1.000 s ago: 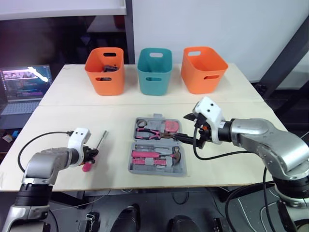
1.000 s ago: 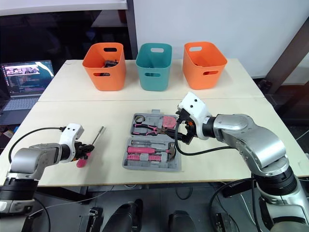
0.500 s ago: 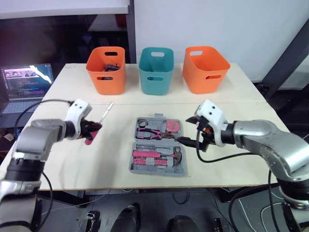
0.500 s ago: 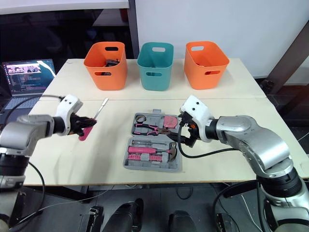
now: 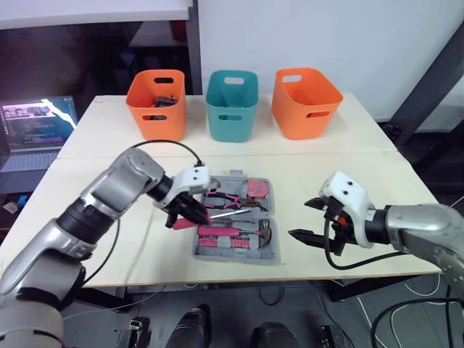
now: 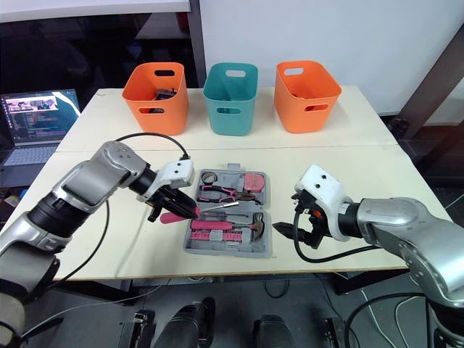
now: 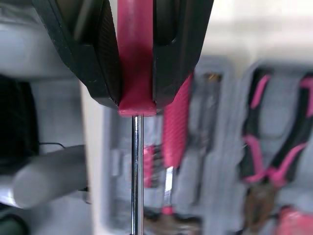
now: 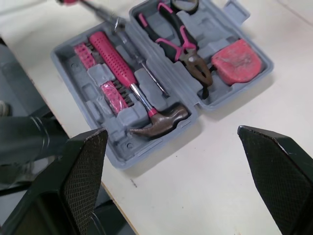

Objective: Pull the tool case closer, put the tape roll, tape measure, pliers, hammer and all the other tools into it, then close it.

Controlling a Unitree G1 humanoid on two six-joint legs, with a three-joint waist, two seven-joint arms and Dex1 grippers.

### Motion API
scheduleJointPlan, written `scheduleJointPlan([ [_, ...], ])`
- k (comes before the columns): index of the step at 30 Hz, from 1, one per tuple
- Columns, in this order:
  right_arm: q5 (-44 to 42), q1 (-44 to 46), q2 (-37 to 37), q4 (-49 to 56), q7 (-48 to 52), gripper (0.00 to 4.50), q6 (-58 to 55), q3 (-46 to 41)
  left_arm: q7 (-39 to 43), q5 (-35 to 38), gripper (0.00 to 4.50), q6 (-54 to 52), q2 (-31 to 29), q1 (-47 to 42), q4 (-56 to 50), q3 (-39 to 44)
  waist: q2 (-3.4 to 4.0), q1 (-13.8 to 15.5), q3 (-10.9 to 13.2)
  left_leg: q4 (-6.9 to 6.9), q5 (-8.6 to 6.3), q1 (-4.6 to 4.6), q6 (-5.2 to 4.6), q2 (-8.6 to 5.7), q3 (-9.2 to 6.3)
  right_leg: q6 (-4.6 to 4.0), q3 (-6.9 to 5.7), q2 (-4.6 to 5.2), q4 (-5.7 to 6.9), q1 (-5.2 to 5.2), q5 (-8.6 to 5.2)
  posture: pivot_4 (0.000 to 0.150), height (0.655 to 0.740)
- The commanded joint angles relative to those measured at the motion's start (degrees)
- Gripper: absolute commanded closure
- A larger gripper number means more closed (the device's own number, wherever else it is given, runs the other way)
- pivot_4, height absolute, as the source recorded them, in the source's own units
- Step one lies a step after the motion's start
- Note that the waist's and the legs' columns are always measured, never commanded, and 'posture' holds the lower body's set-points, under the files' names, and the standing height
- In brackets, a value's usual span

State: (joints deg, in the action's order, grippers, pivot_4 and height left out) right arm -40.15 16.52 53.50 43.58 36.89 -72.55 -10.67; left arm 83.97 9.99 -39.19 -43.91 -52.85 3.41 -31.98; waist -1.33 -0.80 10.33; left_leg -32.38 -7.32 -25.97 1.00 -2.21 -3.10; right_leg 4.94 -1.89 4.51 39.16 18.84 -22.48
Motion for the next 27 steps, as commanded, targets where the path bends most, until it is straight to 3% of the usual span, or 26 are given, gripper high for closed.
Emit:
scheduleJointPlan([
  [1, -1.56, -0.90, -0.88, 2.88, -2.12, 0.00, -1.14, -3.25, 1.05, -1.94, 4.10, 1.13, 0.50, -1.88, 0.62, -0.10, 0.00, 0.02, 0.00, -0.03, 0.00, 0.00, -0.01, 0.00, 0.00, 0.00, 0.00, 0.00, 0.00, -0.01, 0.00, 0.150, 0.7400],
  [8, -4.74, -4.16, 0.61, 5.83, -1.45, 0.00, -1.41, -5.95, -2.50, -6.66, 4.10, -5.41, 1.23, -1.91, -4.08, -2.54, 0.02, 0.08, 0.01, -0.57, -0.18, -0.25, -0.28, 0.01, -0.09, 0.04, -0.09, -0.06, 0.05, -0.06, -0.01, 0.150, 0.7400],
  [14, -2.97, -8.47, 3.98, 8.13, -2.48, 0.00, -0.30, -5.10, 7.88, -7.12, 4.10, -12.56, 0.20, -9.72, -8.76, -13.40, 0.02, 0.36, 0.02, -0.73, -0.21, -0.39, -0.33, -0.02, -0.12, 0.08, -0.11, -0.06, 0.05, -0.06, 0.00, 0.150, 0.7400],
  [21, -3.45, -9.22, 3.81, 9.73, -4.64, 0.00, -0.69, -4.34, 7.77, -10.56, 4.10, -8.29, 6.73, -15.45, -4.90, -20.76, 0.05, 0.20, 0.02, -0.79, -0.23, -0.40, -0.37, -0.05, -0.13, 0.13, -0.11, -0.01, 0.02, -0.08, 0.03, 0.150, 0.7400],
  [27, -5.89, -9.54, 3.26, 10.80, -4.81, 0.00, -0.90, -5.88, 5.09, -12.55, 4.10, -15.66, 12.51, -15.62, -3.88, -24.00, 0.05, 0.07, 0.02, -0.79, -0.23, -0.42, -0.37, -0.03, -0.16, 0.15, -0.14, -0.05, 0.04, -0.07, 0.03, 0.150, 0.7400],
])
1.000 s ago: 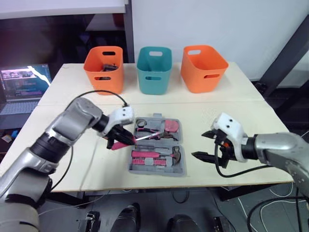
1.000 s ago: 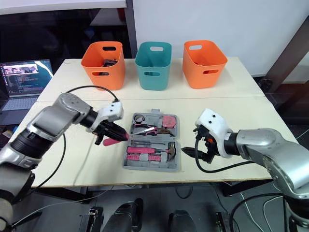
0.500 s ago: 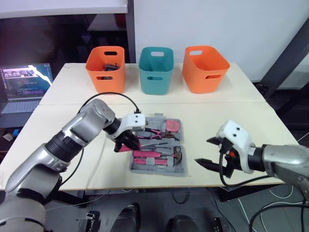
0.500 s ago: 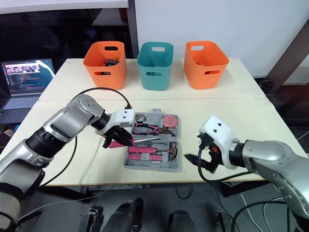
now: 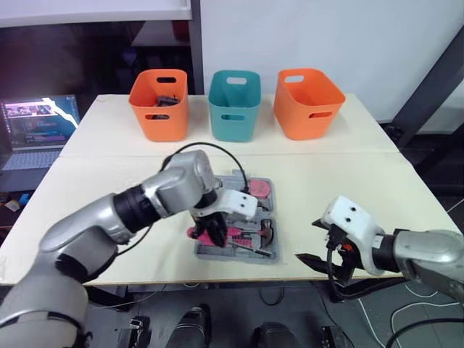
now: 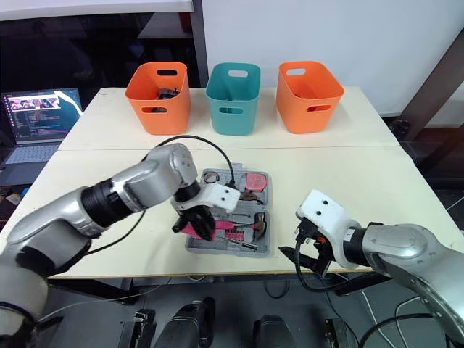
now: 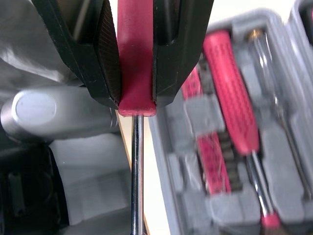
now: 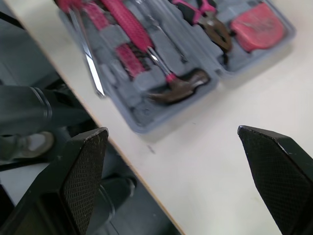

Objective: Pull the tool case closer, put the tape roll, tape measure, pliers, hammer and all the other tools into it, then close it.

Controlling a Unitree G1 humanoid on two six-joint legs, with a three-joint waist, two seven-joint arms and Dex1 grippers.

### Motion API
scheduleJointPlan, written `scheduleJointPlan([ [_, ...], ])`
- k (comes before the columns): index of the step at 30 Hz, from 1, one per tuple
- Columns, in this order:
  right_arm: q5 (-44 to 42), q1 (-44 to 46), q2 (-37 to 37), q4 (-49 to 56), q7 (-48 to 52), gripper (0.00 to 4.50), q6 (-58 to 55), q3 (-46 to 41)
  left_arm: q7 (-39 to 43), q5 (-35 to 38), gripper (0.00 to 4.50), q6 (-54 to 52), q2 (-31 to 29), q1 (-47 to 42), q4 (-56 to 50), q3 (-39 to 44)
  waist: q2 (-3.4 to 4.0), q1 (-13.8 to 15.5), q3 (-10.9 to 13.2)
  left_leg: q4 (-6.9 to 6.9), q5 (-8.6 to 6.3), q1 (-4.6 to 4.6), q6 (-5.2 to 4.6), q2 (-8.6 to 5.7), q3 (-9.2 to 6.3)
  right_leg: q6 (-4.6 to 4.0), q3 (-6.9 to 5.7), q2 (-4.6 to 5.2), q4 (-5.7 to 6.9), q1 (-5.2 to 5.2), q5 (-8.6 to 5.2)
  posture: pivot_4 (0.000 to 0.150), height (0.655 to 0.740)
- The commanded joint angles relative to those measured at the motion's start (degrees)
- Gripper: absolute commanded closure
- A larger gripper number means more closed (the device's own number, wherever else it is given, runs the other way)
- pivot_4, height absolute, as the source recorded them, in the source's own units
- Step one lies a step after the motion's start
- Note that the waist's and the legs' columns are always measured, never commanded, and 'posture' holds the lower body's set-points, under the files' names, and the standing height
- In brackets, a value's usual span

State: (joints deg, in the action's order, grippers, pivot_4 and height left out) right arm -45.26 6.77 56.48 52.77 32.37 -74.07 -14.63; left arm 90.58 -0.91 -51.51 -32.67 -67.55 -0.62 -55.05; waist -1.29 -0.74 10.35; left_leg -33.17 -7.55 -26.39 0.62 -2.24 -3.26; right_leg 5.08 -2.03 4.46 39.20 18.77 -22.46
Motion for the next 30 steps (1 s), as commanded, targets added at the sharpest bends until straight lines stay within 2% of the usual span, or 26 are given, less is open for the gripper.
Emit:
scheduleJointPlan([
  [1, -0.53, 0.31, 0.31, 1.43, -0.57, 0.00, 0.85, -1.59, -2.16, -2.18, 4.10, -4.70, 1.80, -0.92, 0.23, -1.87, 0.00, 0.05, 0.00, -0.01, 0.00, 0.01, 0.00, 0.00, 0.00, 0.00, 0.00, 0.00, 0.01, -0.02, 0.00, 0.150, 0.7400],
  [9, 0.68, 0.95, -1.36, 1.03, -3.38, 0.00, 2.56, 1.88, -5.07, -3.15, 4.10, -9.05, 3.18, -0.75, 1.00, -5.61, 0.00, 0.09, 0.00, -0.05, 0.00, 0.00, 0.00, 0.00, -0.02, 0.00, 0.00, 0.00, 0.03, -0.02, 0.00, 0.150, 0.7400],
  [18, 2.22, 1.84, -1.72, -0.10, -5.17, 0.00, 4.36, 4.62, -8.02, -5.50, 4.10, -5.13, 5.77, -0.42, 6.05, -7.61, 0.00, 0.13, 0.00, -0.06, 0.00, 0.00, 0.00, -0.01, -0.02, 0.00, 0.00, 0.01, 0.02, -0.03, 0.00, 0.150, 0.7400],
  [30, 2.54, 1.19, -1.20, -0.03, -5.61, 0.00, 4.77, 4.51, -9.77, -4.84, 4.10, -6.18, 10.20, 1.37, 9.11, -6.61, 0.01, 0.03, -0.01, -0.07, 0.00, 0.01, 0.00, -0.01, -0.02, 0.00, -0.01, 0.02, 0.03, -0.03, 0.00, 0.150, 0.7400],
])
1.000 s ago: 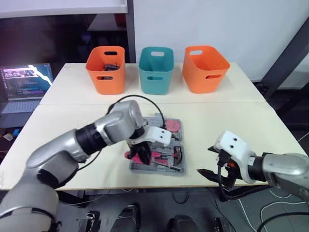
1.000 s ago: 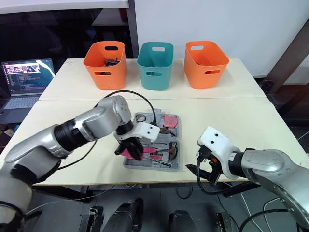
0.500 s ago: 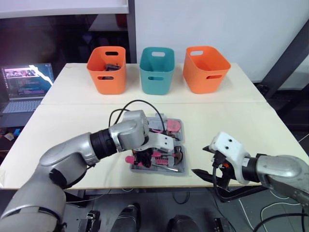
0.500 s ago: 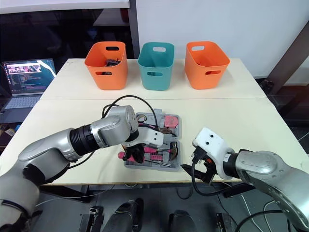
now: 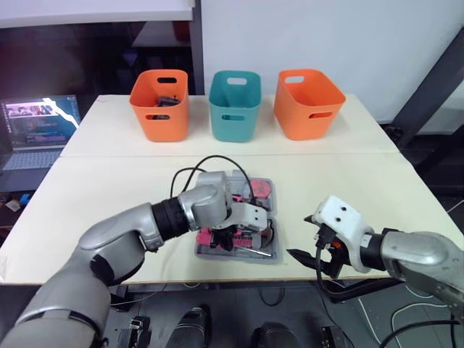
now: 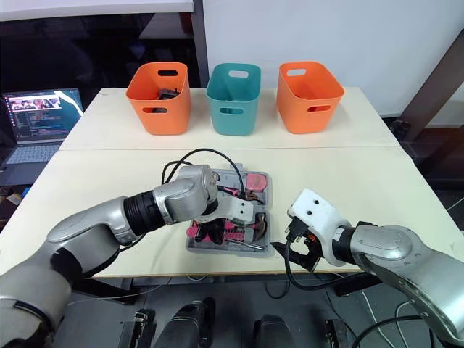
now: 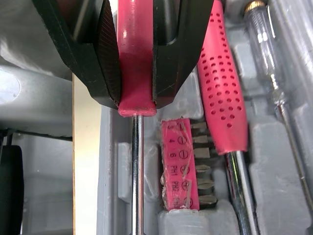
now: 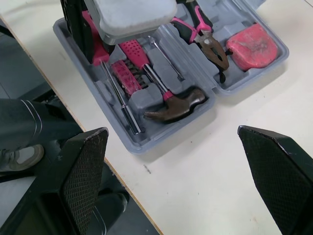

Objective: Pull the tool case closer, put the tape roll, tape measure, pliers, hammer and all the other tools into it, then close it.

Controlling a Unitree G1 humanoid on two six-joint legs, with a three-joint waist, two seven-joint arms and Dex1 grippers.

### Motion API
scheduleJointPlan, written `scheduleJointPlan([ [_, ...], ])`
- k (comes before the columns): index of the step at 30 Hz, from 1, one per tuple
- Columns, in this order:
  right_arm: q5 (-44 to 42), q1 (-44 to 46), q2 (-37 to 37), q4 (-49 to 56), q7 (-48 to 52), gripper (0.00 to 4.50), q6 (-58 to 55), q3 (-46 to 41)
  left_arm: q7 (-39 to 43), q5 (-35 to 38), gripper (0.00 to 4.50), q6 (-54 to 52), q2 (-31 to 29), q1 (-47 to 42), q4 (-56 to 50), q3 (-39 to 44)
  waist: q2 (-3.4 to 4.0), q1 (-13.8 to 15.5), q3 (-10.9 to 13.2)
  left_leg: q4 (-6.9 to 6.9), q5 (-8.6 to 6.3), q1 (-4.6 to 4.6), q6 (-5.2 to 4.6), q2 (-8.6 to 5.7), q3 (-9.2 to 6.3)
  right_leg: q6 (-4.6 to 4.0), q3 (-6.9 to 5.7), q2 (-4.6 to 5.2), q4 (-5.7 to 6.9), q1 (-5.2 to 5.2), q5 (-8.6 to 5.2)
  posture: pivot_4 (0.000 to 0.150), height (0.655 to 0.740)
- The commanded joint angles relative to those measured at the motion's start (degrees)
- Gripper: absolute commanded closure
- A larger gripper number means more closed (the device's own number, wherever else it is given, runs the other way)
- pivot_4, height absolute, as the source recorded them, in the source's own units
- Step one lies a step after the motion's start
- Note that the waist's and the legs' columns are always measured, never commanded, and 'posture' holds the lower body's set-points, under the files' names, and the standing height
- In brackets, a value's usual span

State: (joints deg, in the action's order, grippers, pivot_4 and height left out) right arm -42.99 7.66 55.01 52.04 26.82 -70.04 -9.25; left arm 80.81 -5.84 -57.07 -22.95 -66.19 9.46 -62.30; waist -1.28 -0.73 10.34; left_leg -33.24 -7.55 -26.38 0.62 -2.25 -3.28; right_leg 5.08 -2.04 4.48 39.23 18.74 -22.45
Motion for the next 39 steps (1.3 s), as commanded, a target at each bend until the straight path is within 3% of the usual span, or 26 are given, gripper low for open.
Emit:
scheduleJointPlan([
  [1, 0.24, 0.21, 0.35, 0.75, -0.03, 0.00, 0.70, -0.94, -0.06, 0.15, 4.10, -0.72, 0.58, 0.28, -1.20, 0.64, 0.00, 0.06, 0.00, 0.00, 0.00, 0.00, 0.00, 0.00, 0.00, 0.00, 0.00, 0.00, 0.00, 0.00, 0.00, 0.150, 0.7400],
  [32, 5.25, 2.34, 2.67, -2.94, 2.54, 0.00, 4.09, 2.45, -5.71, 0.97, 4.10, -3.22, 4.92, 3.06, 0.80, 3.94, 0.07, 0.30, -0.04, -0.36, -0.09, 0.00, -0.14, -0.05, -0.02, 0.07, -0.03, 0.05, 0.00, -0.19, 0.04, 0.150, 0.7400],
  [33, 5.37, 2.36, 2.66, -2.97, 2.61, 0.00, 4.13, 2.52, -6.04, 0.80, 3.07, -3.05, 4.90, 2.96, 1.12, 4.08, 0.07, 0.30, -0.04, -0.37, -0.10, 0.00, -0.15, -0.05, -0.01, 0.07, -0.03, 0.05, 0.00, -0.19, 0.04, 0.150, 0.7400],
  [37, 3.09, 2.61, 2.10, -3.18, 3.56, 0.00, 2.35, 2.32, -6.00, -0.06, 1.43, 0.53, 3.10, 1.09, 2.53, 5.43, 0.21, 0.36, -0.05, -0.53, -0.14, 0.00, -0.21, -0.05, -0.03, 0.10, -0.05, 0.06, 0.00, -0.27, 0.05, 0.150, 0.7400],
  [39, 2.47, 2.57, 2.32, -2.79, 4.27, 0.00, 2.21, 2.48, -5.15, 0.35, 1.43, 1.42, 2.25, 0.29, 2.77, 6.18, 0.22, 0.24, -0.05, -0.62, -0.14, 0.00, -0.21, -0.05, -0.03, 0.20, -0.05, 0.06, 0.00, -0.29, 0.12, 0.150, 0.7400],
])
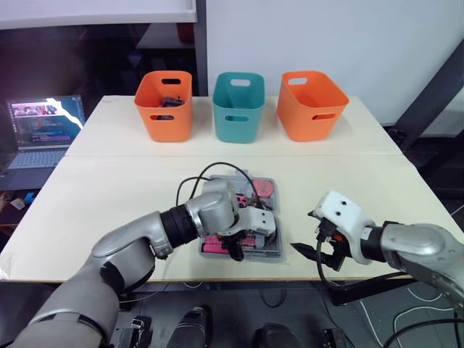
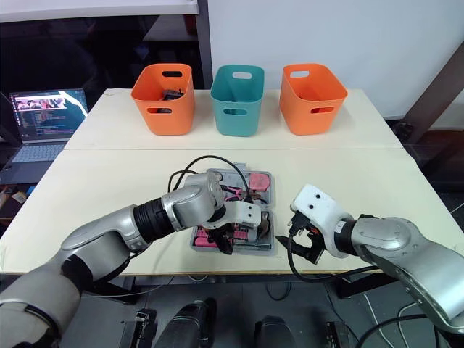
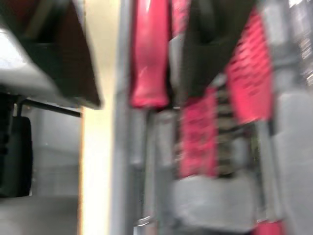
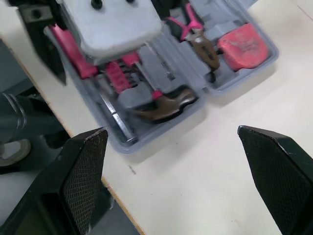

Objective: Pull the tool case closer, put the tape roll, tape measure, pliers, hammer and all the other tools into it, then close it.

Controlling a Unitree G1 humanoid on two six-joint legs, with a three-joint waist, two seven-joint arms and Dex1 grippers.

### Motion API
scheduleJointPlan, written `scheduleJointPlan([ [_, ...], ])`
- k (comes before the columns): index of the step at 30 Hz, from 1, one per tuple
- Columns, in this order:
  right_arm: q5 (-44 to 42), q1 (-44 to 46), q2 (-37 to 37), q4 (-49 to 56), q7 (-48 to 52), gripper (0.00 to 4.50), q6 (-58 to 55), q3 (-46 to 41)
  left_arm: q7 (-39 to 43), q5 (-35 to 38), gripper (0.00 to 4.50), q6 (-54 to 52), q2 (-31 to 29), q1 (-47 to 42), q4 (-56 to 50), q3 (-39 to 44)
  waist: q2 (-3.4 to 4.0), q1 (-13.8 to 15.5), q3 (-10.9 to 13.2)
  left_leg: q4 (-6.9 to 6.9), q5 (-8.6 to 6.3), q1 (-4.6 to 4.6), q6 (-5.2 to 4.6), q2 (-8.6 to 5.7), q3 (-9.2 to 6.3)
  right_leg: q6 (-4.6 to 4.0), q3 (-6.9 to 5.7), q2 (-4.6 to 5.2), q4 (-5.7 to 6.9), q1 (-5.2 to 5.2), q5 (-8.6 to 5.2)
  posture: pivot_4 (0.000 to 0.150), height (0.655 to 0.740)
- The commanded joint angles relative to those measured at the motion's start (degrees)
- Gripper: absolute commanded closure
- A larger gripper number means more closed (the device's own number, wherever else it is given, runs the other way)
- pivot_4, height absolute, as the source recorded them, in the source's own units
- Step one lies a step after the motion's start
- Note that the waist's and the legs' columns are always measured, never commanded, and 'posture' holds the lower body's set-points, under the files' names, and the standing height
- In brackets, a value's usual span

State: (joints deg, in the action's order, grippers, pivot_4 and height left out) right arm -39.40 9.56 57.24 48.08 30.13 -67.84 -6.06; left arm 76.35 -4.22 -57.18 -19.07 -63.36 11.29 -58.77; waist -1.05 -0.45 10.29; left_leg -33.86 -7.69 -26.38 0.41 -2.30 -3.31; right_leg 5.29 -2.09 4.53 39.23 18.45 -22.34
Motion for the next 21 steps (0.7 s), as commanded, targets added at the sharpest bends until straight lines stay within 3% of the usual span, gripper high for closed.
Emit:
scheduleJointPlan([
  [1, -1.10, 0.77, 0.13, 1.26, 1.05, 0.00, 0.19, -0.57, 0.41, -0.75, 1.43, 2.73, -3.12, -2.89, -0.20, 3.54, 0.00, -0.07, 0.00, -0.01, 0.00, 0.00, 0.00, 0.00, 0.00, 0.02, 0.00, 0.00, 0.00, 0.00, 0.02, 0.150, 0.7400],
  [5, -0.85, 1.46, 0.47, 0.68, 1.61, 0.00, 0.46, 0.00, 4.46, 3.45, 1.43, 6.68, -8.18, -1.89, -5.87, 9.57, 0.07, -0.25, 0.01, 0.00, -0.03, -0.01, -0.03, 0.01, 0.01, 0.03, 0.04, 0.01, 0.00, 0.06, 0.02, 0.150, 0.7400],
  [9, 0.14, 3.40, 1.12, -0.83, 2.68, 0.00, 1.50, 1.29, -0.45, 8.41, 1.43, 12.31, -8.09, 3.96, -6.60, 22.39, 0.16, -0.01, 0.00, -0.01, -0.03, -0.05, -0.03, 0.00, 0.00, 0.04, 0.02, 0.02, -0.05, 0.04, 0.01, 0.150, 0.7400],
  [13, 0.40, 4.81, 1.01, -1.35, 3.17, 0.00, 1.65, 2.18, -8.80, 9.91, 1.43, 42.17, -6.42, 15.30, -3.41, 33.99, 0.19, -0.31, -0.02, -0.07, -0.04, -0.01, -0.04, -0.01, 0.04, 0.04, 0.04, 0.08, -0.05, -0.01, 0.02, 0.150, 0.7400],
  [16, -0.05, 4.91, 0.97, -0.97, 3.37, 0.00, 1.24, 2.19, -6.83, 13.19, 2.26, 40.41, -6.13, 19.30, -1.11, 36.94, 0.19, -0.14, -0.01, -0.06, -0.03, -0.01, -0.04, 0.01, 0.02, 0.04, 0.00, 0.06, -0.02, 0.00, 0.03, 0.150, 0.7400],
  [18, -0.42, 5.04, 1.21, -0.83, 3.70, 0.00, 0.86, 2.16, -1.71, 17.90, 3.26, 42.09, -6.73, 22.51, -2.01, 39.08, 0.19, -0.12, -0.01, -0.06, -0.03, -0.02, -0.04, 0.00, 0.02, 0.04, 0.00, 0.05, -0.02, -0.01, 0.03, 0.150, 0.7400],
  [20, -0.71, 5.47, 1.38, -0.85, 4.05, 0.00, 0.54, 2.12, 2.63, 17.57, 4.38, 44.65, -8.65, 24.49, -1.58, 37.86, 0.20, -0.15, -0.01, -0.07, -0.04, -0.02, -0.05, -0.01, 0.04, 0.04, 0.00, 0.07, -0.04, -0.01, 0.03, 0.150, 0.7400],
  [21, -0.72, 5.76, 1.45, -0.95, 4.19, 0.00, 0.45, 2.16, 1.79, 15.78, 4.45, 47.96, -8.64, 25.28, 0.01, 37.48, 0.22, -0.14, -0.02, -0.07, -0.04, -0.02, -0.05, -0.01, 0.04, 0.04, 0.00, 0.07, -0.04, -0.01, 0.03, 0.150, 0.7400],
])
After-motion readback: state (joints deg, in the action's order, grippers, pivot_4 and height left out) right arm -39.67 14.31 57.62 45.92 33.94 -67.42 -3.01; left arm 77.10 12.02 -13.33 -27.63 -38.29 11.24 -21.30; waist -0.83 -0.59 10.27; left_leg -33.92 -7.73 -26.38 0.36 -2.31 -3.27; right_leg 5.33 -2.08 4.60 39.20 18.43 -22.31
